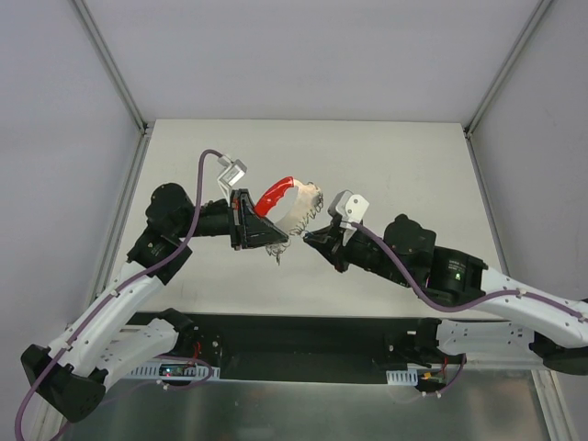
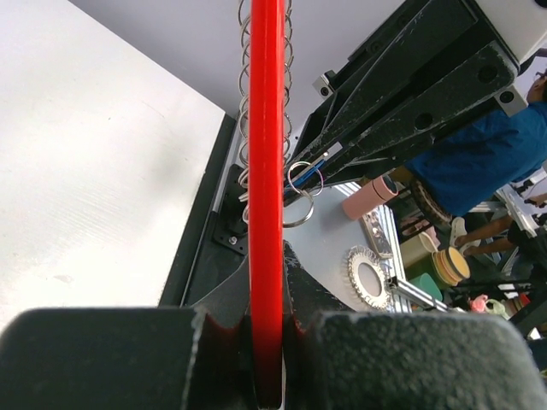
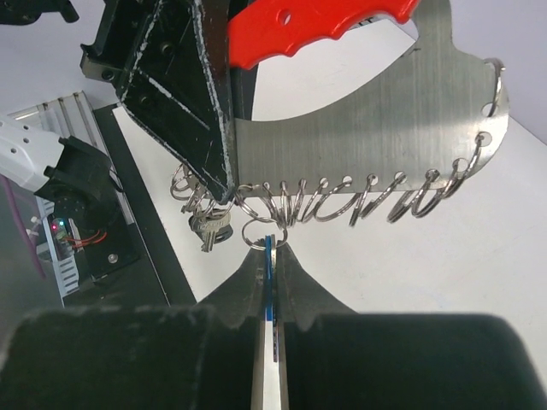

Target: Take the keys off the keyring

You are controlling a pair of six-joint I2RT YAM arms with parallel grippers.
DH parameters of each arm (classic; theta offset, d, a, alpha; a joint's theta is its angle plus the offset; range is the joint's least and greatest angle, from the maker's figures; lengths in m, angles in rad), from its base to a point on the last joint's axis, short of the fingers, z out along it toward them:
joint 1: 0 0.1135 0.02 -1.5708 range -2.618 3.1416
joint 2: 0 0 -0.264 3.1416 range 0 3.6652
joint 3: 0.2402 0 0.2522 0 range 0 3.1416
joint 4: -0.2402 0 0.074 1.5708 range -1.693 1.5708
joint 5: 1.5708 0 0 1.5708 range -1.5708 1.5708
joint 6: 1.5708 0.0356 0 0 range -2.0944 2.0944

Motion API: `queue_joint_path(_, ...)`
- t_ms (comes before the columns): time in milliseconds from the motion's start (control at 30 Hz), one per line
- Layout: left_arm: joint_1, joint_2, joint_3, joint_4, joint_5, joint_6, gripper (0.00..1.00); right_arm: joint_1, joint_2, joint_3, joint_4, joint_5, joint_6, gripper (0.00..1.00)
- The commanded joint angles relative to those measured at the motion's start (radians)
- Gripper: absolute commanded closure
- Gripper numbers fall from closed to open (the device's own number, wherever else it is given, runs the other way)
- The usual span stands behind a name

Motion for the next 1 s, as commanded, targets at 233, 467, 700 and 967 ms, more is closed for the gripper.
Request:
queue_joint_path(233, 0.008, -0.022, -0.019, 0.046, -0.019, 0.024, 0.7, 0.002, -0.043, 0.052, 0.029, -0.05, -0.08, 0.99)
queue_joint_path(467, 0.008, -0.051, 0.03, -0.116, -0.038, 0.205, 0.56, -0.008, -0.069, 0.064, 0.009, -0.071, -0.106, 0.99)
queue_joint_path(700, 0.008, -0.137, 0.115, -0.342, -0.089, 0.409, 0.39, -0.011, -0.083, 0.064, -0.025, -0.094, -0.111, 0.99)
queue_joint_path(967, 0.008, -0.114, 0.217, -0.374, -0.006, 0.398, 0.4, -0.009, -0.069, 0.069, -0.036, -0.149, -0.117, 0.99)
